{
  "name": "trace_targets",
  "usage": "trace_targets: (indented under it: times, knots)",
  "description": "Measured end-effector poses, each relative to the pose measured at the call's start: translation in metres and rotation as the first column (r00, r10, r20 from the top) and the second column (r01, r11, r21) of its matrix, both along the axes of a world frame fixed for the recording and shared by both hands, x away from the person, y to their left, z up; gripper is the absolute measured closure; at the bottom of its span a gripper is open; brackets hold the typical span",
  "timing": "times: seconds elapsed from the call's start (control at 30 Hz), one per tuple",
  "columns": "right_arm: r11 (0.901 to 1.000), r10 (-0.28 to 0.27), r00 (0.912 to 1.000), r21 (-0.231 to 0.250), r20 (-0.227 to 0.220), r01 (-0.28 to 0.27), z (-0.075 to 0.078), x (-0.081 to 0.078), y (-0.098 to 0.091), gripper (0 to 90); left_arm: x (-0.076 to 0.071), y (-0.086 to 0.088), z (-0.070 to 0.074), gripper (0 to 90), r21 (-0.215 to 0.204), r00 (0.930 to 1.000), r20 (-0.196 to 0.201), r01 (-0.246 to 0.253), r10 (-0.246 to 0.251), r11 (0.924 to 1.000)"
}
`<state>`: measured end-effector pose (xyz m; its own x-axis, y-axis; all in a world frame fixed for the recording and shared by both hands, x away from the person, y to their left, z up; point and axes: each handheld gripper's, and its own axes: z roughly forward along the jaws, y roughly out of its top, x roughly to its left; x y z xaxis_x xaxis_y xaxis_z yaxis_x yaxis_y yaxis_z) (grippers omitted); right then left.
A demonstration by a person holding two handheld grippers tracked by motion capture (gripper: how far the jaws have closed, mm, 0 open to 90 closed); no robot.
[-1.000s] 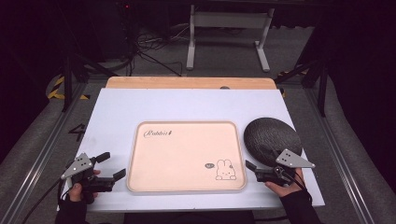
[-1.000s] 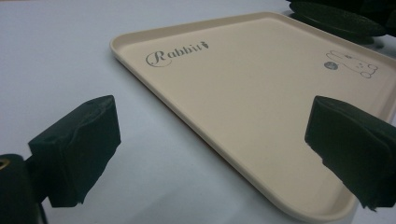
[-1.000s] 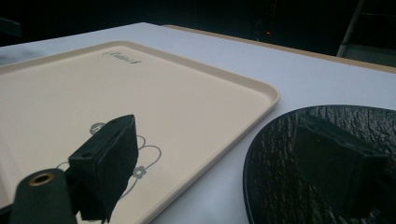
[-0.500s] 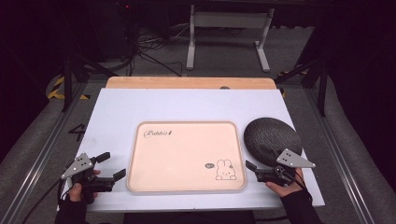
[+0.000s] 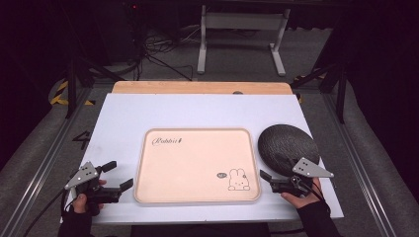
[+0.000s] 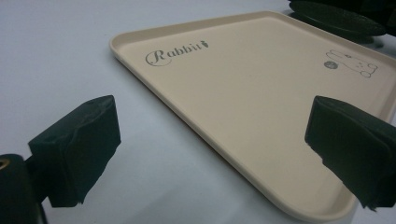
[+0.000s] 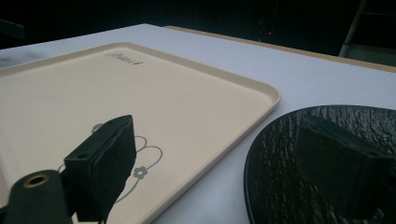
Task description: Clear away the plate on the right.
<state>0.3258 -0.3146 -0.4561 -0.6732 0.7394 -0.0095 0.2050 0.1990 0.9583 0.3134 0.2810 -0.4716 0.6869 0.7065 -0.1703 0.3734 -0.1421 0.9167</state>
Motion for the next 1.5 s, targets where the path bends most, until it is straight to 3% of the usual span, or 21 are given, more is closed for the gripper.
trace_targets:
  times: [0.2,0.33,0.43,0.7,0.8,1.1,1.17,1.27,1.33,1.4,1.47,1.5]
  knots:
    - [1.0000,-0.001,1.0000,0.002,-0.001,0.001,0.000,0.000,0.000,12.7,0.000,0.000,0.000,4.1,0.000,1.0000,0.000,0.000,0.000,1.0000]
    - [1.0000,0.003,0.9995,-0.005,0.033,-0.003,0.000,-0.003,0.000,17.8,0.000,0.000,0.000,4.1,0.000,1.0000,-0.001,0.000,0.000,1.0000]
    - [0.9990,0.014,0.9973,-0.042,0.073,-0.011,0.001,-0.007,0.003,20.9,0.000,0.000,0.000,4.1,0.000,1.0000,0.000,0.001,-0.001,1.0000]
    - [0.9946,0.008,0.9942,-0.104,0.107,0.003,0.006,-0.011,0.000,25.0,0.000,0.000,0.000,4.1,-0.001,1.0000,-0.001,0.000,0.000,1.0000]
    - [0.9865,0.006,0.9916,-0.163,0.129,0.016,0.009,-0.015,0.000,25.0,0.000,0.000,0.000,4.1,0.002,1.0000,0.000,0.001,-0.001,1.0000]
    - [0.9817,0.010,0.9877,-0.189,0.156,0.020,0.013,-0.019,-0.002,23.6,0.000,0.000,0.000,4.0,0.002,1.0000,0.000,0.001,-0.001,1.0000]
    - [0.9760,0.012,0.9856,-0.216,0.169,0.026,0.013,-0.021,-0.002,23.3,0.000,0.000,0.000,4.0,0.001,1.0000,0.000,0.000,0.000,1.0000]
    - [0.9592,0.016,0.9792,-0.279,0.202,0.042,0.013,-0.024,0.000,23.0,0.000,0.000,0.000,4.0,0.000,1.0000,-0.001,-0.001,0.001,1.0000]
    - [0.9346,0.031,0.9726,-0.352,0.230,0.054,0.011,-0.026,0.002,23.2,0.000,0.000,0.000,4.0,-0.001,1.0000,-0.001,-0.001,0.001,1.0000]
    - [0.9164,0.044,0.9665,-0.396,0.253,0.061,0.011,-0.028,0.003,23.8,0.000,0.000,0.000,4.0,-0.001,1.0000,-0.001,-0.001,0.001,1.0000]
    - [0.9001,0.053,0.9619,-0.430,0.268,0.070,0.010,-0.029,0.005,24.4,0.000,0.000,0.000,4.0,-0.001,1.0000,-0.001,-0.001,0.001,1.0000]
    - [0.9001,0.053,0.9619,-0.430,0.268,0.070,0.010,-0.029,0.005,24.4,0.000,0.000,0.000,4.0,-0.001,1.0000,-0.001,-0.001,0.001,1.0000]
